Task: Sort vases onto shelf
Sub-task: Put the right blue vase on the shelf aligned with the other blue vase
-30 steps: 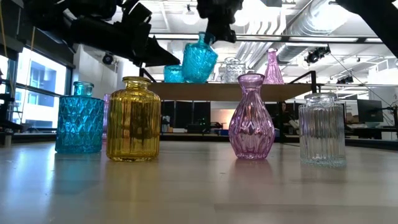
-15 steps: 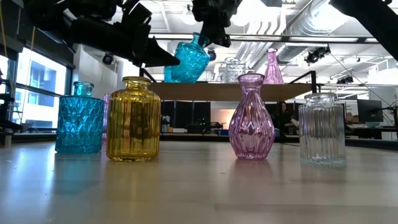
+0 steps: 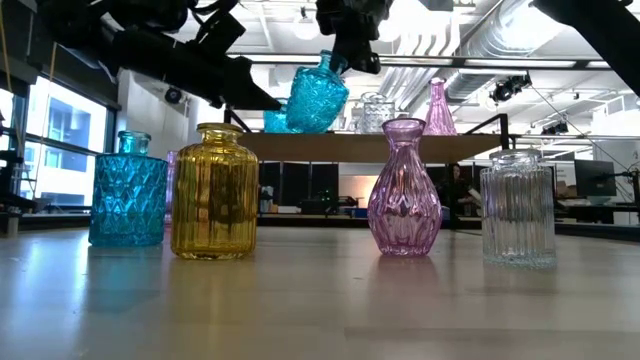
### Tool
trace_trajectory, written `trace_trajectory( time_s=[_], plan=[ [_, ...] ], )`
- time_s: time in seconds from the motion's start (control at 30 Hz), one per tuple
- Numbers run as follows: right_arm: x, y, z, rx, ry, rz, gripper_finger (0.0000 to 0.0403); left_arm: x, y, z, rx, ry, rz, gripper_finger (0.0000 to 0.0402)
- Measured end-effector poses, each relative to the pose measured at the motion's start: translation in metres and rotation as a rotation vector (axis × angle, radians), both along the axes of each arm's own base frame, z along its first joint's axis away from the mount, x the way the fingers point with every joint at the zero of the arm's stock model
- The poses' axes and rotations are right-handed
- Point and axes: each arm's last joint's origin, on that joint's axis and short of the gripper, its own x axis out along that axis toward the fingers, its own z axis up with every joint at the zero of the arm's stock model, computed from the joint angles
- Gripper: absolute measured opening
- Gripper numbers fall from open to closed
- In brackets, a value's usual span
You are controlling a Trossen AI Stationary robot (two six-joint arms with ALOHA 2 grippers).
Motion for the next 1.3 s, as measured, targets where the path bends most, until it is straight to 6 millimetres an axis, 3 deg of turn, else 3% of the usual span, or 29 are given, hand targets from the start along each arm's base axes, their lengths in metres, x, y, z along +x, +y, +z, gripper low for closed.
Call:
trace_trajectory(
  time_s=[0.5,0.83,1.0,1.3],
  plan=[
    [-0.004,0.002,0.004,0.020,-0.006,0.002,0.0007,0.003,0.007,-0.001,-0.032,-0.044,0.012,0.0000],
    [-0.004,0.002,0.005,0.015,-0.014,0.019,0.0007,0.018,0.020,-0.016,-0.040,-0.038,0.063,0.0000],
    [-0.004,0.003,0.005,0.011,-0.017,0.027,0.0007,0.024,0.016,-0.024,-0.053,0.015,0.042,0.0000],
    [-0.004,0.003,0.006,0.011,-0.019,0.028,0.0008,0.026,0.014,-0.018,-0.049,-0.007,0.033,0.0000]
  ],
)
